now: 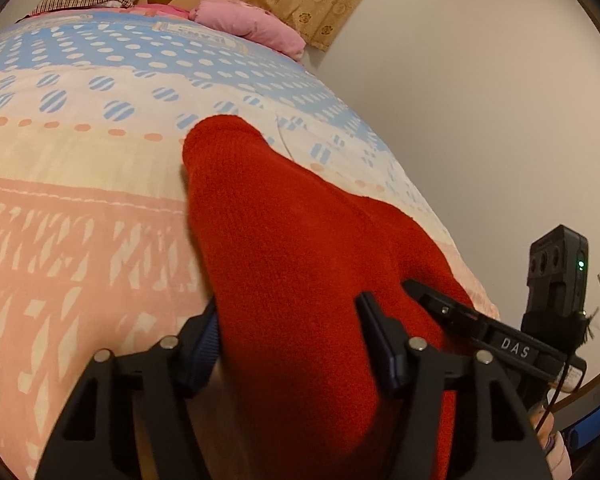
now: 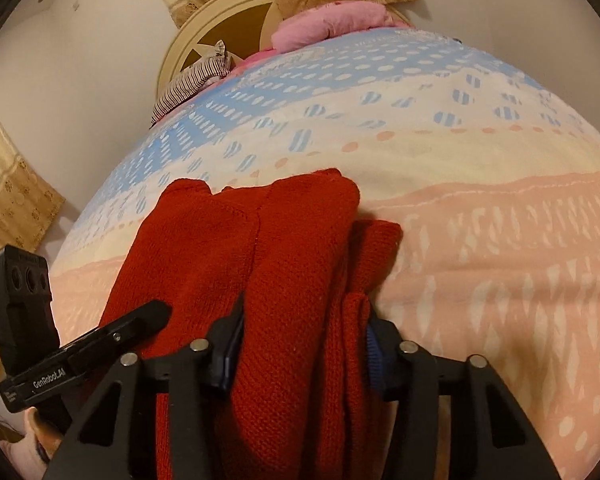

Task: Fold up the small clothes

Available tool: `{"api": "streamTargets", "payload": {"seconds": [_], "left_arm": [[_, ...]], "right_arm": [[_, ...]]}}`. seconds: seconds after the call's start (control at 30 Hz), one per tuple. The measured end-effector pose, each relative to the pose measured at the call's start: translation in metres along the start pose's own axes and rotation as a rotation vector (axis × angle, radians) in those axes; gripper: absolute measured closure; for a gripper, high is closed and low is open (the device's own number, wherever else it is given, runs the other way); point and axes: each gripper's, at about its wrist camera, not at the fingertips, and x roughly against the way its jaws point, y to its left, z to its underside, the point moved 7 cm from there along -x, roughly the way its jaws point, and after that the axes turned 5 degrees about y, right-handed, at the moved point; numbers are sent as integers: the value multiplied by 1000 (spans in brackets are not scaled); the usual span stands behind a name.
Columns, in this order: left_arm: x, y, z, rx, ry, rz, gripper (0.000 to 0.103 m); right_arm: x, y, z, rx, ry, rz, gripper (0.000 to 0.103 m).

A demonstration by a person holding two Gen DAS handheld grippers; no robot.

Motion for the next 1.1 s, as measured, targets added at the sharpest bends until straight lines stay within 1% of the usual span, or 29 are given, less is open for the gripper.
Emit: {"api": "streamTargets", "payload": {"seconds": [0.07, 0.17, 0.23, 0.3, 0.33, 0.4, 0.5, 0.6, 0.67, 0.87, 1.0, 1.1], "left_arm": [[1, -1, 0, -4, -3, 2, 49], [2, -1, 0, -2, -3, 9, 54], [5, -1, 0, -3, 2, 1, 58], [10, -7, 0, -37, 3, -31, 60], [14, -12, 1, -70, 2, -52, 61], [22, -18, 3, -102, 3, -78, 61], [37, -24, 6, -125, 1, -92, 62], [61, -37, 11, -190, -27, -121, 63], [74, -42, 14, -213, -38, -130, 63], [108, -56, 28, -248, -39, -118, 64], [122, -61, 39, -276, -39, -116, 64], [133, -67, 50, -297, -40, -109, 64]], "right_arm": [[1, 4, 0, 12, -11, 28, 60], [7, 13, 3, 26, -31, 100, 64], [13, 18, 6, 19, -49, 144, 66], [21, 22, 9, 4, -70, 169, 67], [26, 26, 11, 0, -83, 184, 67], [40, 39, 15, 21, -111, 222, 68], [63, 58, 20, 51, -146, 235, 68], [89, 80, 28, 70, -186, 242, 68], [102, 92, 33, 73, -207, 242, 68], [145, 122, 58, 62, -277, 254, 68], [166, 129, 75, 18, -299, 239, 68], [182, 136, 91, 5, -321, 251, 68]]}}
